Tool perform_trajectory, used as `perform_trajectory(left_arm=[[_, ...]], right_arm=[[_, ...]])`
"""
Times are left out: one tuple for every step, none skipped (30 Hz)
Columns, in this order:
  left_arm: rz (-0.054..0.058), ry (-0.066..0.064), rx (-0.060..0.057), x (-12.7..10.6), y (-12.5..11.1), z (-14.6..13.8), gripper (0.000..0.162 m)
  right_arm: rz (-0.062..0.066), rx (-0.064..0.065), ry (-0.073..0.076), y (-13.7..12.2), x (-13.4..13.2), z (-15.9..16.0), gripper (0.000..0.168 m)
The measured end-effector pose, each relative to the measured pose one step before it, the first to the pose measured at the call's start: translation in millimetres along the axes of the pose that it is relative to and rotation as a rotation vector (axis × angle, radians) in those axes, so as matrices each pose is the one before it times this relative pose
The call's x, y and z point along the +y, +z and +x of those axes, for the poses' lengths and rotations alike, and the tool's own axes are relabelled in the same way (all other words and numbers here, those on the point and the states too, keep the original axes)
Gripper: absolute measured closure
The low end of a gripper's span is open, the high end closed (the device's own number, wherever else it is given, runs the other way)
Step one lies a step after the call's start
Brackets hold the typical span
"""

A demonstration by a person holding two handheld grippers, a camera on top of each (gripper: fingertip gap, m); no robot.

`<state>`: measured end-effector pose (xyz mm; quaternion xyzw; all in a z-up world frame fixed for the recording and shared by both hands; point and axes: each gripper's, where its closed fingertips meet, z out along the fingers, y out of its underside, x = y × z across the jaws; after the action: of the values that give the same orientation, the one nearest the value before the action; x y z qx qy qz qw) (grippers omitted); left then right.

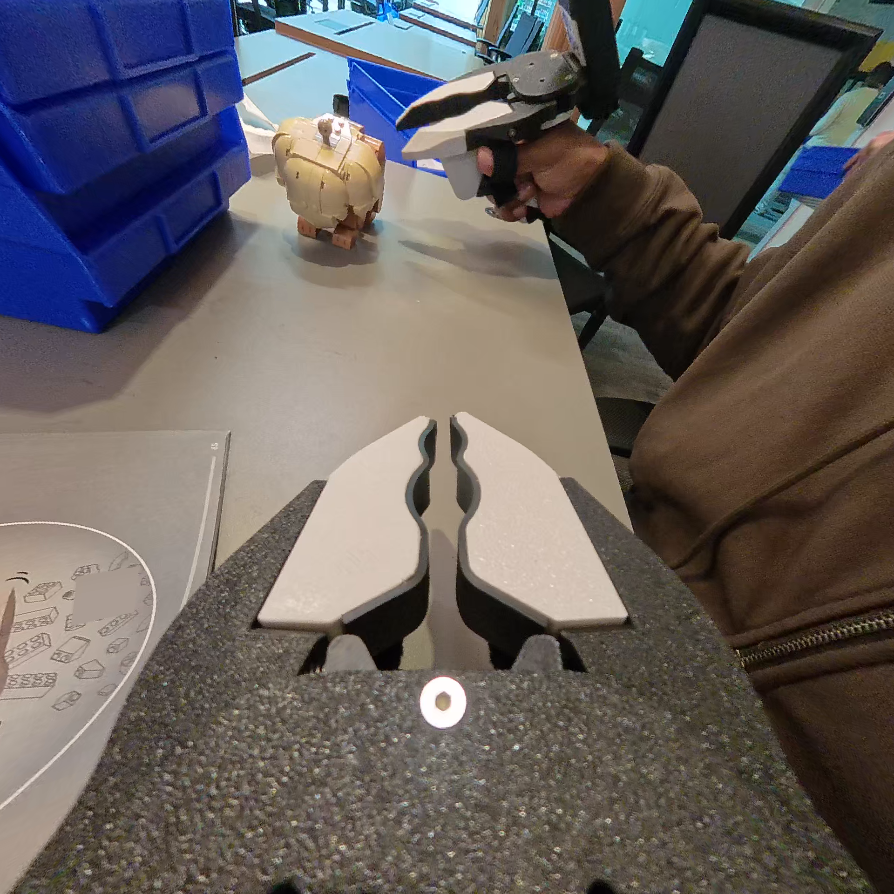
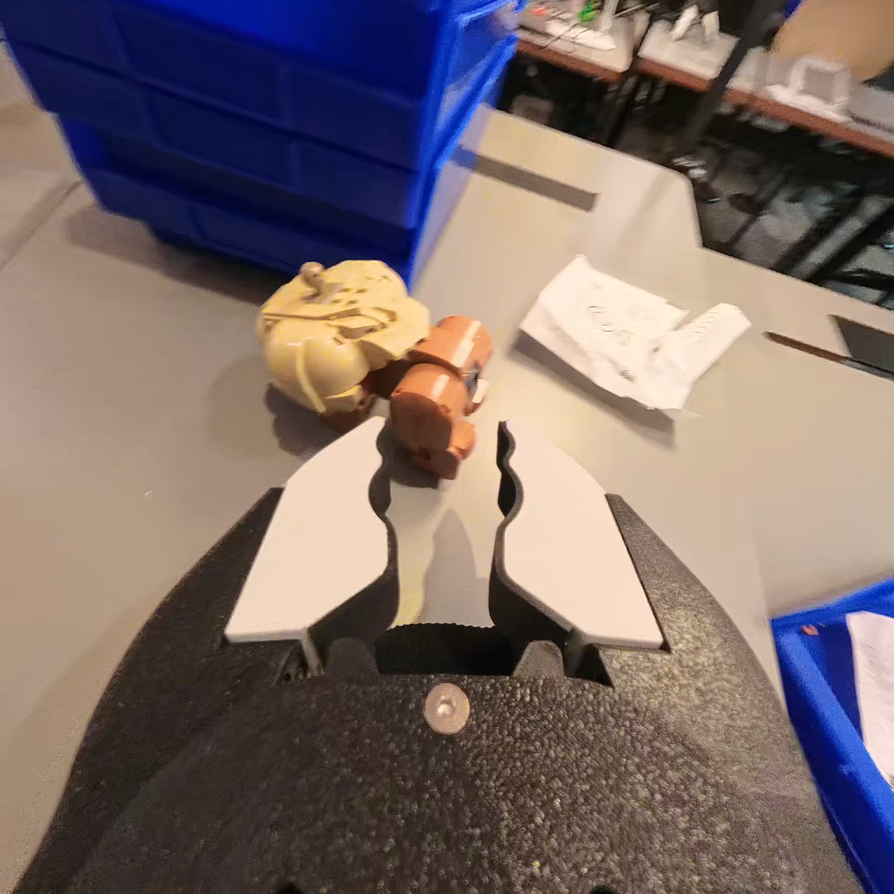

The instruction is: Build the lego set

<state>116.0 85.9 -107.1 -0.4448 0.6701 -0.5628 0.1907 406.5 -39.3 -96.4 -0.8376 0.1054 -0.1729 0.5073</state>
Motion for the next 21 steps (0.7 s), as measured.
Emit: perform_trajectory(left_arm=[[-0.0012, -0.0041, 0.0012, 0.02, 0.28, -0.43, 0.157], [0.0006, -0.0030, 0.0000, -0.19, 0.10, -0.56, 0.157], [0.0004, -0.0027, -0.0002, -0.26, 0.18, -0.43, 0.157], [-0.0006, -0.0021, 0.0004, -0.04, 0.19, -0.32, 0.157], [-0.0013, -0.0018, 0.0003, 0.05, 0.20, -0.28, 0.157], [-0.0015, -0.0016, -0.0002, 0.14, 0.22, -0.15, 0.157], [-0.0013, -0.0009, -0.0002, 0.18, 0.09, -0.09, 0.157], [-0.0010, 0.0000, 0.0000, 0.06, 0.13, -0.03, 0.156], [-0.0012, 0.0003, -0.0001, 0.08, 0.13, -0.06, 0.156], [-0.0009, 0.0006, 0.0000, 0.13, 0.05, 0.12, 0.156], [-0.0008, 0.0005, 0.0004, 0.06, 0.08, 0.04, 0.156], [-0.0004, 0.0007, -0.0001, 0.05, 0.03, 0.02, 0.156], [0.0005, 0.0010, 0.0002, -0.12, -0.01, 0.11, 0.156], [-0.0001, 0.0006, 0.0005, 0.06, -0.02, 0.15, 0.156], [-0.0008, 0.0009, 0.0001, 0.11, 0.06, 0.11, 0.156], [0.0000, 0.0011, 0.0006, -0.08, 0.03, 0.10, 0.156], [0.0001, 0.0005, 0.0008, -0.01, 0.06, 0.15, 0.156], [-0.0005, 0.0009, 0.0009, -0.02, -0.01, 0.16, 0.156], [-0.0011, 0.0012, 0.0015, 0.11, 0.17, 0.29, 0.156], [-0.0015, 0.0009, 0.0022, 0.16, 0.09, 0.33, 0.156], [-0.0022, 0.0007, 0.0029, 0.17, 0.19, 0.32, 0.156]], right_arm=[[0.0070, 0.0367, -0.0062, 1.41, -0.14, 3.68, 0.128], [0.0018, 0.0179, -0.0156, 1.74, 0.52, -0.11, 0.128], [-0.0027, 0.0074, -0.0215, 2.01, 1.03, -2.31, 0.128], [-0.0104, 0.0037, -0.0243, 2.18, 1.95, -3.22, 0.128], [-0.0134, 0.0091, -0.0281, 2.41, 2.10, -2.51, 0.127], [-0.0107, 0.0156, -0.0314, 2.45, 1.72, -1.67, 0.126], [-0.0101, 0.0179, -0.0311, 2.47, 1.43, -1.04, 0.126], [-0.0088, 0.0198, -0.0273, 2.29, 1.03, -0.32, 0.125], [-0.0051, 0.0208, -0.0218, 1.94, 0.38, 0.28, 0.125], [-0.0021, 0.0143, -0.0162, 1.76, -0.27, -0.29, 0.125], [-0.0014, 0.0060, -0.0110, 1.32, -0.53, -1.07, 0.124], [0.0019, 0.0031, -0.0068, 1.09, -1.07, -1.42, 0.124], [0.0022, -0.0016, -0.0061, 1.02, -0.99, -1.92, 0.124], [-0.0004, 0.0015, -0.0051, 1.05, -0.58, -1.25, 0.124], [-0.0014, 0.0090, -0.0064, 1.20, -0.12, -0.05, 0.124], [-0.0033, 0.0110, -0.0093, 1.25, 0.23, 0.35, 0.125], [-0.0063, 0.0095, -0.0111, 1.42, 0.91, 0.29, 0.125], [-0.0040, 0.0116, -0.0115, 1.32, 0.60, 0.60, 0.124], [0.0003, 0.0116, -0.0118, 1.00, 0.09, 0.41, 0.125], [0.0006, 0.0080, -0.0113, 0.90, -0.07, -0.13, 0.125], [0.0008, 0.0090, -0.0095, 0.75, -0.21, 0.01, 0.125]])
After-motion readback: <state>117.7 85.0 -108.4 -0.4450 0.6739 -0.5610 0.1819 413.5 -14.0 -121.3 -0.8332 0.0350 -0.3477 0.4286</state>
